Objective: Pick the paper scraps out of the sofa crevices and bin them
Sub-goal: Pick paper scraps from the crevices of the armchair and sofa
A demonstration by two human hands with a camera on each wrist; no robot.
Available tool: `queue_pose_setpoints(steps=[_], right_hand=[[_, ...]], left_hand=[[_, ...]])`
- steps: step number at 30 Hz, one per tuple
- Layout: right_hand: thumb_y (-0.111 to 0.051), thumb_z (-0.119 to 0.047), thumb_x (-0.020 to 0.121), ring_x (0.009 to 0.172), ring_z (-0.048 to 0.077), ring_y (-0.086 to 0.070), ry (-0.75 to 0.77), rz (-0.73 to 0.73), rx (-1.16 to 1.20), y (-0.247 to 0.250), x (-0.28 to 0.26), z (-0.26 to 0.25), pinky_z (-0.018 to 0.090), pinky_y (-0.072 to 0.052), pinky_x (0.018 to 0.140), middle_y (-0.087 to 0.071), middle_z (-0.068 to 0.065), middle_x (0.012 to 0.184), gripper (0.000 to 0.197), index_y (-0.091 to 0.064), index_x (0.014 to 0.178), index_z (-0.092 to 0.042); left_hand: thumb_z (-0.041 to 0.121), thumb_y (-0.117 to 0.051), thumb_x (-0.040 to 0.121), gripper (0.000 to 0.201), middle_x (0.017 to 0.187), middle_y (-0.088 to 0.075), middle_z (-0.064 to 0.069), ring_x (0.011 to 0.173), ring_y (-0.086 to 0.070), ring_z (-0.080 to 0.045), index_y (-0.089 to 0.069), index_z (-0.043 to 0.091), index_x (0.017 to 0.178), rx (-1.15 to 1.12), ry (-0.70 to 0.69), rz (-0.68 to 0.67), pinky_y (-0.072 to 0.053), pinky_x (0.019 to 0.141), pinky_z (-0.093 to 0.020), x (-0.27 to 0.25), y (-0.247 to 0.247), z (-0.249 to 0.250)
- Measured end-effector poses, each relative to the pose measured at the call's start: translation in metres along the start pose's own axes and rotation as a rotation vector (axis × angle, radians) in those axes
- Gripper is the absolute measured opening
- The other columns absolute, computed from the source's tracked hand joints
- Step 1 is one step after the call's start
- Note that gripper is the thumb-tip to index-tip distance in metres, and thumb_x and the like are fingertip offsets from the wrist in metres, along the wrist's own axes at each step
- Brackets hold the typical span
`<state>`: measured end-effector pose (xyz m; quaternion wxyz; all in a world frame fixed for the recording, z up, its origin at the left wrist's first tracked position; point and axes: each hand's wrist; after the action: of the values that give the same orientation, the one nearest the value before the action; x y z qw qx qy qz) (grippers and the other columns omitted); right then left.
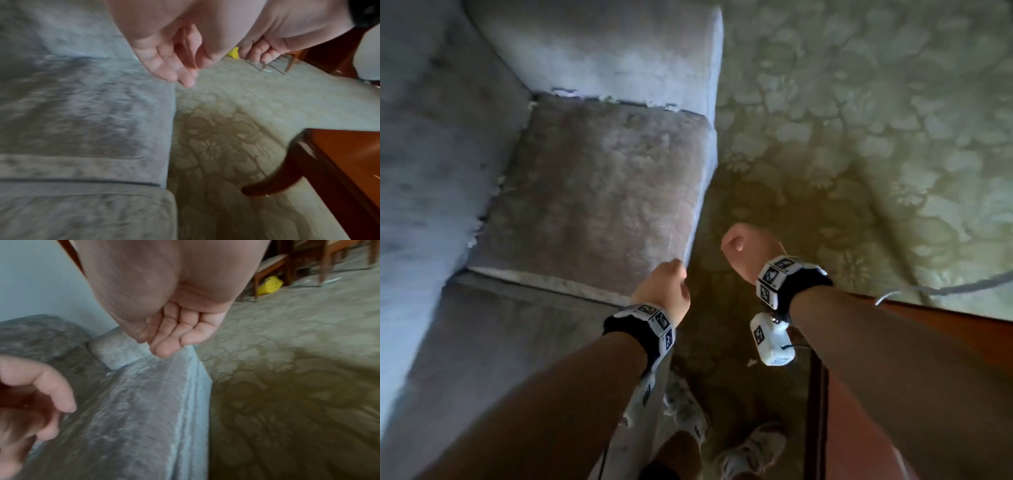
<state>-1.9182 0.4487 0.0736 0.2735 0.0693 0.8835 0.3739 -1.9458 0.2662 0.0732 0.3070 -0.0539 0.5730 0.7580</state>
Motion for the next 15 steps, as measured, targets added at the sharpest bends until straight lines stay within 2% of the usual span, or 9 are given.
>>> queue_pose_setpoints(steps=[2, 5, 8, 11, 15], right_hand=[[-0.057, -0.033, 0.089, 0.087, 0.021, -0.065, 0.071, -0.066, -0.068, -0.013, 0.021, -0.05, 0.033, -0.055, 0.08, -0.07, -0.005, 0.093, 0.011, -0.064, 0.096, -0.028], [-0.058, -0.033, 0.09, 0.077, 0.016, -0.064, 0.17, -0.129, -0.127, -0.037, 0.046, -0.113, 0.027, -0.052, 0.066, -0.063, -0.012, 0.077, 0.005, -0.061, 0.092, -0.029], [-0.06, -0.032, 0.089, 0.074, 0.013, -0.063, 0.241, -0.171, -0.139, -0.063, 0.069, -0.161, 0.029, -0.054, 0.066, -0.063, -0.011, 0.08, 0.005, -0.062, 0.092, -0.027], [-0.06, -0.033, 0.09, 0.073, 0.012, -0.06, 0.363, -0.227, -0.196, -0.092, 0.087, -0.2, 0.026, -0.051, 0.065, -0.059, -0.013, 0.08, 0.01, -0.062, 0.097, -0.026], [-0.061, -0.031, 0.091, 0.068, 0.009, -0.055, 0.453, -0.289, -0.226, -0.118, 0.111, -0.231, 0.021, -0.041, 0.059, -0.057, -0.013, 0.079, 0.013, -0.062, 0.1, -0.022]], left_hand=[[0.019, -0.046, 0.089, 0.023, 0.11, -0.063, -0.008, 0.099, -0.062, -0.031, -0.058, 0.019, 0.108, -0.037, 0.102, 0.004, -0.045, 0.077, -0.031, 0.002, 0.028, -0.043], [0.022, -0.043, 0.093, 0.021, 0.109, -0.063, -0.013, 0.093, -0.062, -0.032, -0.057, 0.016, 0.107, -0.09, 0.272, -0.012, -0.049, 0.074, -0.034, -0.001, 0.062, -0.109], [0.02, -0.044, 0.092, 0.024, 0.11, -0.061, -0.012, 0.089, -0.062, -0.031, -0.053, 0.02, 0.114, -0.14, 0.381, 0.041, -0.048, 0.07, -0.033, -0.001, 0.088, -0.161], [0.019, -0.044, 0.092, 0.026, 0.114, -0.06, -0.01, 0.095, -0.062, -0.031, -0.053, 0.019, 0.116, -0.192, 0.489, 0.082, -0.043, 0.072, -0.03, -0.005, 0.103, -0.196], [0.019, -0.041, 0.092, 0.025, 0.115, -0.06, -0.009, 0.095, -0.062, -0.031, -0.053, 0.02, 0.114, -0.231, 0.595, 0.117, -0.046, 0.074, -0.033, -0.002, 0.11, -0.223]])
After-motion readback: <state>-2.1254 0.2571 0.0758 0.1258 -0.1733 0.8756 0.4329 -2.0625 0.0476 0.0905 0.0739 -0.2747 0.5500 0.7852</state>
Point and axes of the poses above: each hand's wrist, its own x-axis towards the middle knuckle, its own y-axis out of the back of the hand, z = x × y
